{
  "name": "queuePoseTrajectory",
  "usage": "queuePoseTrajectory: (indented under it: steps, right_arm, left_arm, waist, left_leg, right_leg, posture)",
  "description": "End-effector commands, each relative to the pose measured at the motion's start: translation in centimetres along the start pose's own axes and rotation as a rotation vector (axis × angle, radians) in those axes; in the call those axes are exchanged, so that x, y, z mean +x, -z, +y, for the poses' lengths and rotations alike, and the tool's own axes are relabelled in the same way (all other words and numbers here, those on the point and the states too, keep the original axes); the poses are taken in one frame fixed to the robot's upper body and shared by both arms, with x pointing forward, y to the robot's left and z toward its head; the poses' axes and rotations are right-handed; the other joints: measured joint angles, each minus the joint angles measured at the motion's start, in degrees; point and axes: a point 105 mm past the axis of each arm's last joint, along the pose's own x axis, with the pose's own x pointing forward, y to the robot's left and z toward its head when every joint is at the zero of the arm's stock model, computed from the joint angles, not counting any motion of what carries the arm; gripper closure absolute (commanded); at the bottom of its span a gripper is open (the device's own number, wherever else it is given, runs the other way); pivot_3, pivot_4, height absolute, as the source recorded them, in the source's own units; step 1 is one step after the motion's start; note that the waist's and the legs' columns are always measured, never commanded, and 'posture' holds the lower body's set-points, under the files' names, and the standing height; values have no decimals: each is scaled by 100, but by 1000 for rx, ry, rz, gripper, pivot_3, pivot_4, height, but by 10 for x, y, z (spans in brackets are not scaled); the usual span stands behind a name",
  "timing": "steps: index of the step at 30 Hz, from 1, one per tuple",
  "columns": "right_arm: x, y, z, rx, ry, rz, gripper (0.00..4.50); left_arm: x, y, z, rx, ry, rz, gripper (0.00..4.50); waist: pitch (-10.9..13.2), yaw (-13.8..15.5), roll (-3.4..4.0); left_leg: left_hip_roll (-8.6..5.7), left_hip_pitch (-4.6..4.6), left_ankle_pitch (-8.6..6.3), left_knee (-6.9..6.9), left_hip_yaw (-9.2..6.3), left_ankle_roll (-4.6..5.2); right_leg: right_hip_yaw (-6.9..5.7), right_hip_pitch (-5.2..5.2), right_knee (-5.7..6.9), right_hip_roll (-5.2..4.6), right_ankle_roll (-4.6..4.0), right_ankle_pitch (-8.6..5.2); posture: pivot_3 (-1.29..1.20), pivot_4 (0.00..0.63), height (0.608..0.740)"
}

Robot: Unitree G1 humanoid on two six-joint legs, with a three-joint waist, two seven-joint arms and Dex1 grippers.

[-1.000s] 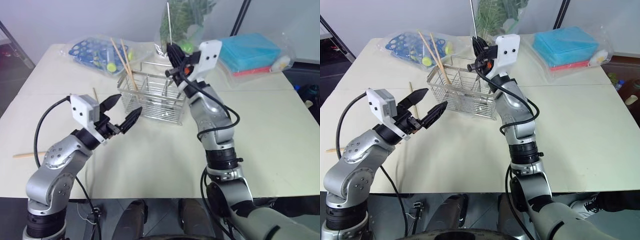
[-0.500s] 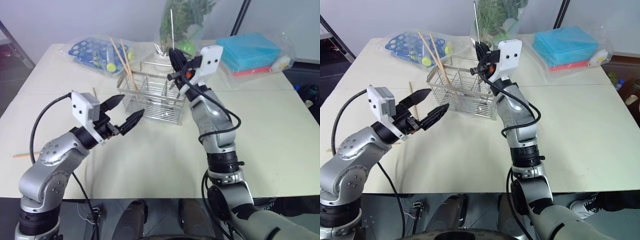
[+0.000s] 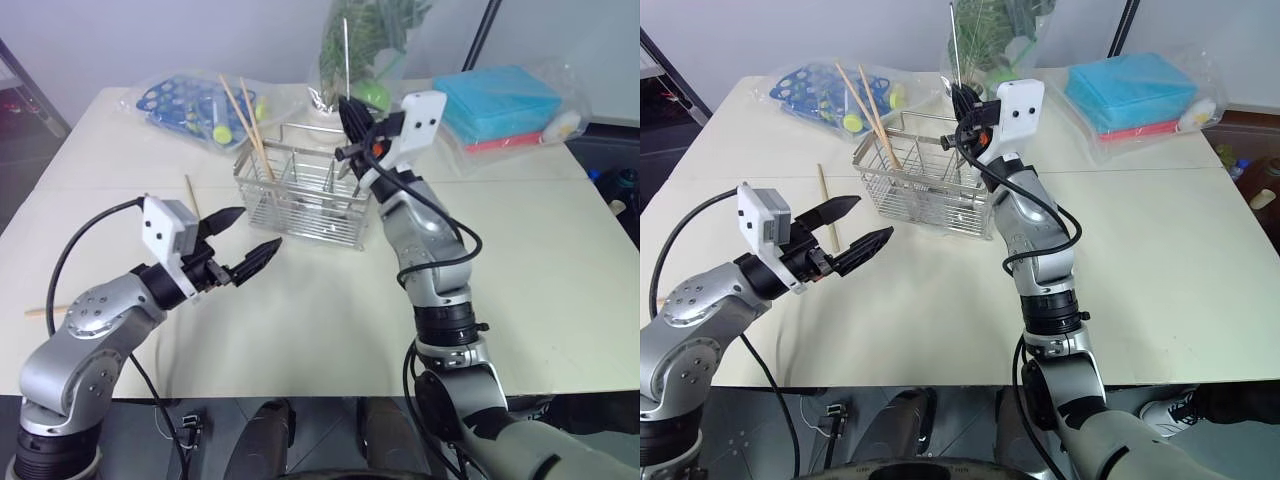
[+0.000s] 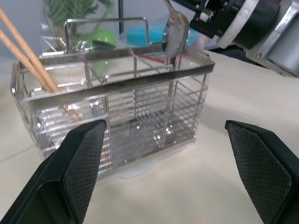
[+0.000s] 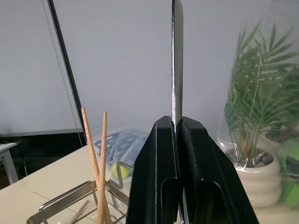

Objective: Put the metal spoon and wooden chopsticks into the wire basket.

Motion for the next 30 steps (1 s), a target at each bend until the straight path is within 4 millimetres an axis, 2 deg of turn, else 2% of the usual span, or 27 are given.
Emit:
queuePoseTrajectory:
  steps: [1,4,5,7,13,14,19,22,27,30]
  right_arm:
    - [1,-20,7,-6,-20,-75,4459]
    - [1,-19,6,-7,-16,-74,4459]
    - [1,-20,6,-7,-14,-74,4165]
    - [0,-20,5,-9,-10,-76,3463]
    - [0,-20,5,-15,-3,-77,389]
    - [0,-20,5,-16,-2,-77,40]
    - [0,-25,4,-40,-6,-84,40]
    - [1,-37,5,-74,-30,-105,40]
    - [-5,-68,-4,-171,-77,-118,40]
    - [-13,-78,-9,-225,-109,-90,40]
  left_arm:
    - [-1,-8,-4,34,12,-27,191]
    - [-1,-8,-3,33,10,-31,191]
    - [-1,-7,-3,32,9,-32,191]
    - [-1,-7,-3,31,7,-34,191]
    - [-2,-6,-2,28,3,-36,191]
    - [-2,-6,-2,28,2,-36,191]
    - [-1,-11,3,24,-24,-59,191]
    - [-5,-15,13,27,-74,-72,191]
    - [-20,-14,43,50,-224,-73,191]
    - [-29,-10,57,54,-311,-75,191]
  waist:
    - [0,-1,0]
    - [0,-1,0]
    - [0,-1,0]
    - [0,-1,0]
    - [0,-2,0]
    - [0,-1,0]
    - [0,0,0]
    - [0,5,0]
    - [0,9,0]
    - [-1,16,-1]
  left_leg:
    - [0,0,0,0,0,0]
    - [0,-1,0,0,0,0]
    - [0,-1,0,0,0,0]
    - [0,-1,0,0,0,0]
    - [0,-1,0,-1,0,-1]
    - [0,-1,0,-1,0,0]
    - [0,-1,0,-1,0,-1]
    - [0,-4,0,-1,0,-1]
    - [0,-9,1,-1,0,-1]
    - [0,-19,1,-1,0,-2]
  right_leg:
    - [0,0,0,0,0,0]
    - [0,-1,0,0,0,0]
    - [0,-1,0,0,0,0]
    - [0,-1,0,0,0,0]
    - [0,-2,0,0,0,0]
    - [0,-2,0,0,0,0]
    - [0,-2,0,0,0,0]
    - [0,-3,0,0,0,0]
    - [0,-10,0,0,0,0]
    - [-1,-18,-1,0,-1,1]
  posture:
    - [0,150,740]
    - [0,150,740]
    - [0,150,740]
    - [0,150,740]
    - [0,150,740]
    - [0,150,740]
    - [0,150,740]
    - [0,150,740]
    - [0,150,740]
    - [0,150,740]
